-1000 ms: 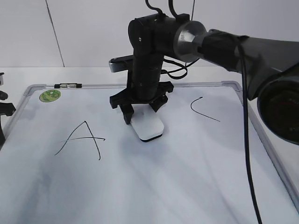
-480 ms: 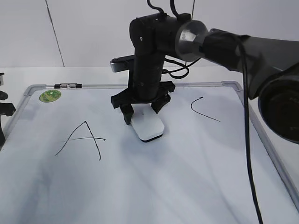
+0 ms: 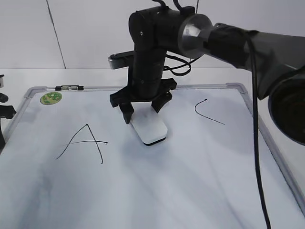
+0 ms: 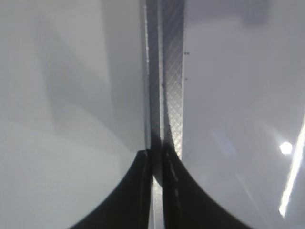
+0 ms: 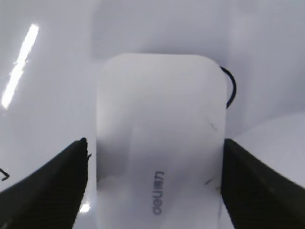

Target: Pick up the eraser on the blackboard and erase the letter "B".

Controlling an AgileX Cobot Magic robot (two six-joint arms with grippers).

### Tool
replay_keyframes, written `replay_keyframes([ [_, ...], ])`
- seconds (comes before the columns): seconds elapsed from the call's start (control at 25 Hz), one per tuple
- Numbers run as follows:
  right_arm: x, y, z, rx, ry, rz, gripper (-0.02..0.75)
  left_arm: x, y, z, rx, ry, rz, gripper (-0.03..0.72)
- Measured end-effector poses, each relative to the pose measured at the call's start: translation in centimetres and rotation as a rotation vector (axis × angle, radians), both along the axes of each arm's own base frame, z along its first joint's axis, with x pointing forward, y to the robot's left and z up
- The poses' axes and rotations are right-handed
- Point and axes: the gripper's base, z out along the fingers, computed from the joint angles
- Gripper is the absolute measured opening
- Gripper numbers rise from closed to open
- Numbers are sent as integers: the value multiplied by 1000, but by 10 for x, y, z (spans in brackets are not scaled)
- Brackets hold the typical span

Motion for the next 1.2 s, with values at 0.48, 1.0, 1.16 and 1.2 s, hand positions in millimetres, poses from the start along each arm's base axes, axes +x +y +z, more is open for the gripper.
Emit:
replay_keyframes([
  [0.48,-7,-4,-5,-20,39,-7,652,-1,0,0,-2,14,-2,23],
  [1.0,-8,-4,-4,-20,37,-6,559,-1,0,0,-3,14,-2,23],
  [1.16,-8,-4,-4,-22,35,-5,547,-1,0,0,-3,16,-2,23],
  [1.2,-8,-4,-4,-22,35,-5,545,-1,0,0,-3,16,-2,23],
])
